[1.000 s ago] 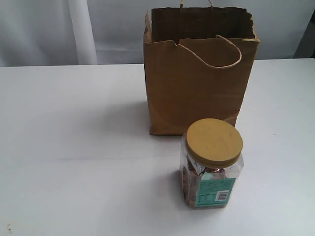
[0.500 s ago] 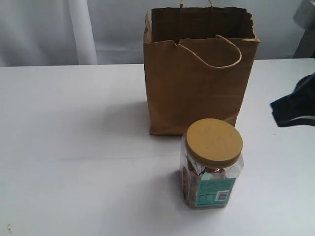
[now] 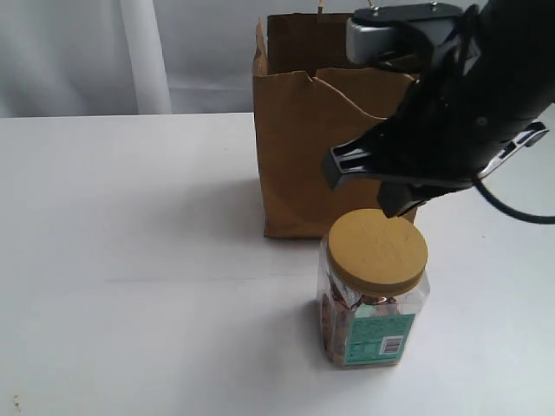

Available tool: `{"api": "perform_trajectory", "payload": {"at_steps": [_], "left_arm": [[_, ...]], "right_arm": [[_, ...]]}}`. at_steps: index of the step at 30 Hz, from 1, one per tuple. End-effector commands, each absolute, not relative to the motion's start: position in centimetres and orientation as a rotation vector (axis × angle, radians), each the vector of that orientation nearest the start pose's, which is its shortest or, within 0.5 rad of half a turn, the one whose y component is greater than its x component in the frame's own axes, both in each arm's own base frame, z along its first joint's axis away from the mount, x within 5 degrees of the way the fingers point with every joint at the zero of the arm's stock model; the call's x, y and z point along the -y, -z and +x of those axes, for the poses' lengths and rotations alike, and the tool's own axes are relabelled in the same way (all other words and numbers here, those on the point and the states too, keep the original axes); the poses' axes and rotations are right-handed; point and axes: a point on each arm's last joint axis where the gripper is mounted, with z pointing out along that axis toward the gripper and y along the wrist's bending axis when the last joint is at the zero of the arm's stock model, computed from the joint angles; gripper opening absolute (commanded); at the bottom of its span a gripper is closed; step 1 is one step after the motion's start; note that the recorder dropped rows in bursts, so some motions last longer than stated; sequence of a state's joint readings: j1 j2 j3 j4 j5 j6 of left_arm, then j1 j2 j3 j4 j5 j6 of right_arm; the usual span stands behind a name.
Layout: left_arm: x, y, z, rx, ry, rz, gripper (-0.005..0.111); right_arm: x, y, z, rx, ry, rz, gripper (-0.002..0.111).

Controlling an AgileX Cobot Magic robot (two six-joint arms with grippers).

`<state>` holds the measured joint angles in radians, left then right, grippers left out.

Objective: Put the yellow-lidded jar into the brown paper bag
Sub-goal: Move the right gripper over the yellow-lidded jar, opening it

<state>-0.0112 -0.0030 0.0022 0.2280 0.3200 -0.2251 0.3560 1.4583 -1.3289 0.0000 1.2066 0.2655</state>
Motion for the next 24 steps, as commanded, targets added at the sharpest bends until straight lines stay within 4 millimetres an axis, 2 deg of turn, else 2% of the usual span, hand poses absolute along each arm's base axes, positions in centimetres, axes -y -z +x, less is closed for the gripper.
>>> {"api": "perform_trajectory", "payload": {"at_steps": [1,5,8,11,16,21,24], "left_arm": [[-0.53,-18.58,5.42,-1.786,-0.038,-0.048,0.001],[-0.53,-18.58,5.42,-1.786,-0.038,-0.048,0.001],[-0.53,-18.58,5.42,-1.786,-0.038,-0.048,0.001],[-0.53,-18.58,5.42,-1.786,-0.038,-0.048,0.001],[-0.53,-18.58,5.42,-1.786,-0.038,-0.048,0.001],[-0.53,-18.58,5.42,-1.786,-0.038,-0.048,0.001],[-0.53,-18.58,5.42,-1.786,-0.038,-0.048,0.001]], "right_arm": [[-10.19,-32.81,27.35,-2.853,-0.104,-0.124,0.0],[-10.19,-32.81,27.35,-2.853,-0.104,-0.124,0.001],[-10.19,-32.81,27.35,-2.854,-0.107,-0.105,0.012],[-10.19,-32.81,27.35,-2.854,-0.107,-0.102,0.038],[-10.23,-32.83,27.4,-2.849,-0.114,-0.092,0.103],[-10.27,-32.83,27.38,-2.851,-0.124,-0.069,0.105],[-10.26,-32.82,27.36,-2.857,-0.14,0.052,0.105]]}}
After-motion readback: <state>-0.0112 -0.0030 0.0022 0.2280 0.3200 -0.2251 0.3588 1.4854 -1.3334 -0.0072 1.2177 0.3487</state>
